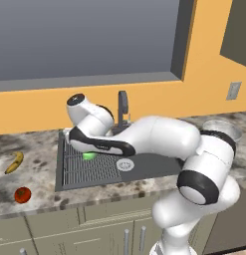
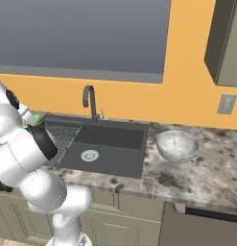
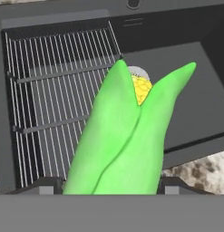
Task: There is a mixed pile of frozen fruits and vegetables on the counter. Locate all the frozen vegetables and place the items in a bowl on the counter. Take all the frozen fruits and defrost them in a running sink.
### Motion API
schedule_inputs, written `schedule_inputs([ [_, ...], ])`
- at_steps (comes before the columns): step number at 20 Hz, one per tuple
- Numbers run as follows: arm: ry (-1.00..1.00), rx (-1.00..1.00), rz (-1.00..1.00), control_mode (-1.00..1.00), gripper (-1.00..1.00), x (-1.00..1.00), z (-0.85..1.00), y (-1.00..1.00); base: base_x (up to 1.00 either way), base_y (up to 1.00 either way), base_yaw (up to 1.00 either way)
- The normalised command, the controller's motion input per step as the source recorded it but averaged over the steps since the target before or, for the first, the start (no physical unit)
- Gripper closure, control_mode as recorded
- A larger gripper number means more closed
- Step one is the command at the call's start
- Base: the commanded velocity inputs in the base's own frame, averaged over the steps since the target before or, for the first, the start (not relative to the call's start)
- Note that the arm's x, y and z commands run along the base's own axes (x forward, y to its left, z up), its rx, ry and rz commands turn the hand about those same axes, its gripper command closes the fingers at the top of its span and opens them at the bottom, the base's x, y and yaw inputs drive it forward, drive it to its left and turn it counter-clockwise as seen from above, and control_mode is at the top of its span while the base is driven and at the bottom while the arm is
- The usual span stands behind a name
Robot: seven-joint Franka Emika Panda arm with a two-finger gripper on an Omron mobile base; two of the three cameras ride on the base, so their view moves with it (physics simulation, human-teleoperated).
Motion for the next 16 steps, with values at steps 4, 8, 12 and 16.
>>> schedule_inputs([
  [4,-0.03,0.02,0.04,-1.00,1.00,0.00,0.00,-0.79,0.00,0.00,0.00],
  [8,0.00,0.02,0.06,-1.00,1.00,0.01,0.00,-0.72,0.00,0.00,0.00],
  [12,0.00,0.02,0.05,-1.00,1.00,0.00,0.00,-0.68,0.00,0.00,0.00],
  [16,0.00,0.02,0.02,-1.00,1.00,0.00,0.00,-0.64,0.00,0.00,0.00],
])
